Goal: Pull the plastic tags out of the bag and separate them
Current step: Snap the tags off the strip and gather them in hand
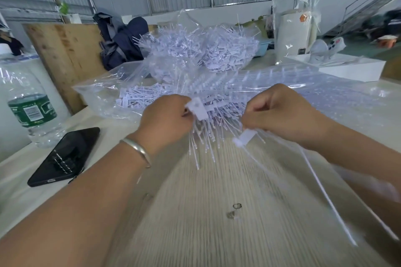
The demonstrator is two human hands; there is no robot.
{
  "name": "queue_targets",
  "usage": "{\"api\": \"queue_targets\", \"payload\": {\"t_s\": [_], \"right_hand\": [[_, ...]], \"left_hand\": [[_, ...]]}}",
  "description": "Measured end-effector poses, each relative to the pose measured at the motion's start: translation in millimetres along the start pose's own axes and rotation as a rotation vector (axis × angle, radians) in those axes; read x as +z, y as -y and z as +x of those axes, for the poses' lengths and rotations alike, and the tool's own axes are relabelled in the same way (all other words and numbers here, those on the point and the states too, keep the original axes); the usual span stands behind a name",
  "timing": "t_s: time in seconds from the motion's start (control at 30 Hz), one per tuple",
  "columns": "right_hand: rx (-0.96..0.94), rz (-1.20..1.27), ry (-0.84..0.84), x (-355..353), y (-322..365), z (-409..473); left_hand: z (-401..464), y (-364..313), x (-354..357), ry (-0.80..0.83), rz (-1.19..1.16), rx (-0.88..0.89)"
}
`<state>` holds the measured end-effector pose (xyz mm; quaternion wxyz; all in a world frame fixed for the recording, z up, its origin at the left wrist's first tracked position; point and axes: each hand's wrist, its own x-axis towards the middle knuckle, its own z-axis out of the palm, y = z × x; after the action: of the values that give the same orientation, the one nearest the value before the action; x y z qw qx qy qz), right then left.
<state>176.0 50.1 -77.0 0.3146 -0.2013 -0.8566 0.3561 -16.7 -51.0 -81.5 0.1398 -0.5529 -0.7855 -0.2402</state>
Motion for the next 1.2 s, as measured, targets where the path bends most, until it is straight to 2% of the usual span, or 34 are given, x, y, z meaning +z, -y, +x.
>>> {"api": "queue_targets", "payload": {"t_s": [0.07,0.13,0.2,0.27,0.43,0.53,0.67,0.8,1.0,1.1,1.2], "right_hand": [[-0.016,0.012,-0.070,-5.3,-2.5,0.8],[-0.025,-0.028,-0.144,-4.6,-6.0,2.6],[-0.052,-0.122,-0.170,-2.0,-9.1,3.1],[-0.105,-0.218,-0.180,0.5,-10.0,1.3],[-0.267,-0.549,-0.223,8.8,-4.4,-3.0],[-0.362,-0.683,-0.186,14.3,-3.1,-4.9],[-0.369,-0.783,-0.145,20.1,-4.1,-4.1],[-0.329,-0.719,-0.206,17.2,-3.8,-4.5],[-0.239,-0.741,-0.333,8.5,-11.5,-0.9],[-0.245,-0.510,-0.272,3.8,-16.1,1.4],[-0.167,-0.260,-0.208,1.5,-20.0,3.9]], "left_hand": [[0.6,2.7,-0.9,-0.050,-0.336,-0.034],[-2.2,-6.8,-0.6,0.012,-0.767,-0.048],[-3.0,-12.9,5.7,0.116,-0.940,-0.085],[-3.0,-12.0,8.9,0.159,-0.991,-0.154],[-5.2,-12.9,9.6,0.129,-1.148,-0.336],[-6.5,-17.2,11.0,0.213,-1.219,-0.318],[-9.6,-21.0,7.1,0.298,-1.183,-0.268],[-12.0,-20.5,5.2,0.328,-1.075,-0.188],[-8.8,-16.5,8.4,0.286,-1.100,-0.318],[-7.4,-14.2,6.7,0.313,-1.142,-0.312],[-6.9,-12.1,4.4,0.376,-1.180,-0.268]]}}
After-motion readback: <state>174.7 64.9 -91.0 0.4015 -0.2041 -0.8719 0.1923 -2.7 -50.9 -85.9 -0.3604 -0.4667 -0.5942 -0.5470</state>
